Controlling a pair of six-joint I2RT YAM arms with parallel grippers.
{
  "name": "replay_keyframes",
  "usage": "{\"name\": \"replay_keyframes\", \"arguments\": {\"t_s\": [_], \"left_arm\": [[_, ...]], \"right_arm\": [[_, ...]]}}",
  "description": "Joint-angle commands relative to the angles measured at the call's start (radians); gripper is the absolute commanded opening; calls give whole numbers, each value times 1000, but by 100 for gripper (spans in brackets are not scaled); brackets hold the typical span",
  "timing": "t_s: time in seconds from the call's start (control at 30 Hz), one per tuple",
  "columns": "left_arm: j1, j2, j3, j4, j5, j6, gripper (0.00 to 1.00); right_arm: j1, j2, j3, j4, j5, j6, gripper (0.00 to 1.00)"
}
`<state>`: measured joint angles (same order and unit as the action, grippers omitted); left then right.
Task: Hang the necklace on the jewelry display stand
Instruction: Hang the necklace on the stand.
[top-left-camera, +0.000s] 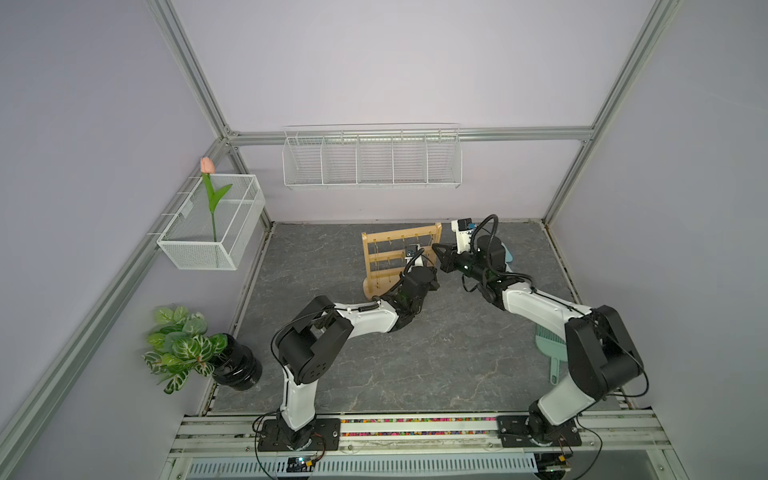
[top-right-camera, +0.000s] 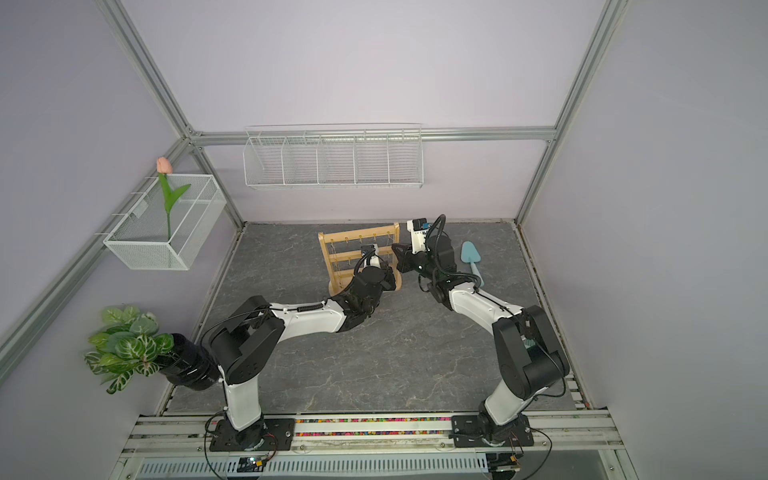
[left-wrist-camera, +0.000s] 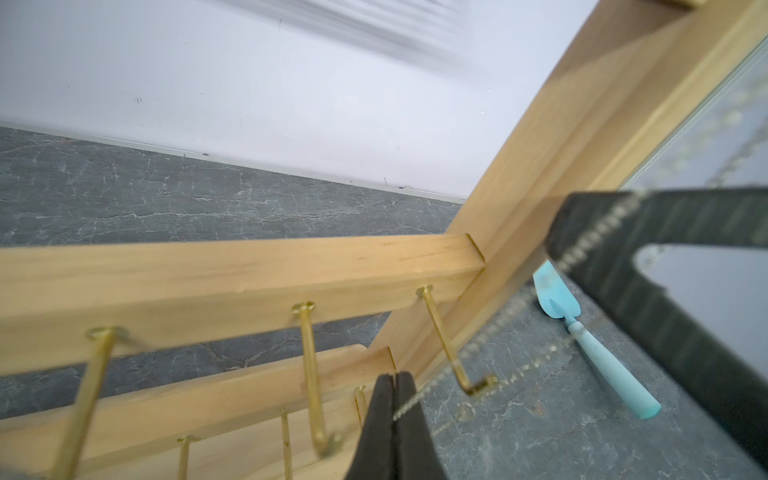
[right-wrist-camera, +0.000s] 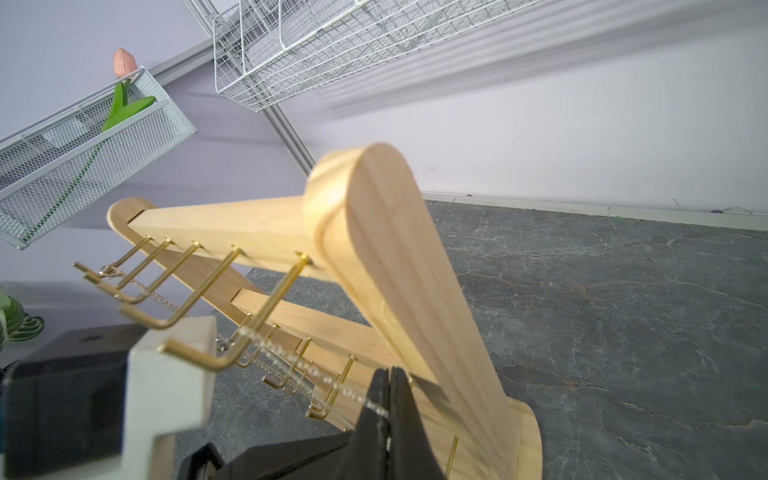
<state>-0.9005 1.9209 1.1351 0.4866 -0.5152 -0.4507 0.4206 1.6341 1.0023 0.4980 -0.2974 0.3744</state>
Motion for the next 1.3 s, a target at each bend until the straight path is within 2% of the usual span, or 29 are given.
{"name": "replay_keyframes", "arguments": {"t_s": [0.0,0.37,0.6,1.0,1.27], "left_arm": [[3,25,26,-39,-31,8,0],[3,28,41,-78,-71,2,0],[3,32,44,-80,-68,-5,0],[-9,12,39,-89,-80,-7,16],[-31,-38,21,-95,-88,0,25]], "right_arm": [[-1,13,-12,41,-16,18,7],[-1,20,-21,21,6,1,7],[-1,11,-30,15,9,-10,11],[-2,-38,-46,-42,20,-53,25],[-2,-86,-62,-72,38,-66,31]]}}
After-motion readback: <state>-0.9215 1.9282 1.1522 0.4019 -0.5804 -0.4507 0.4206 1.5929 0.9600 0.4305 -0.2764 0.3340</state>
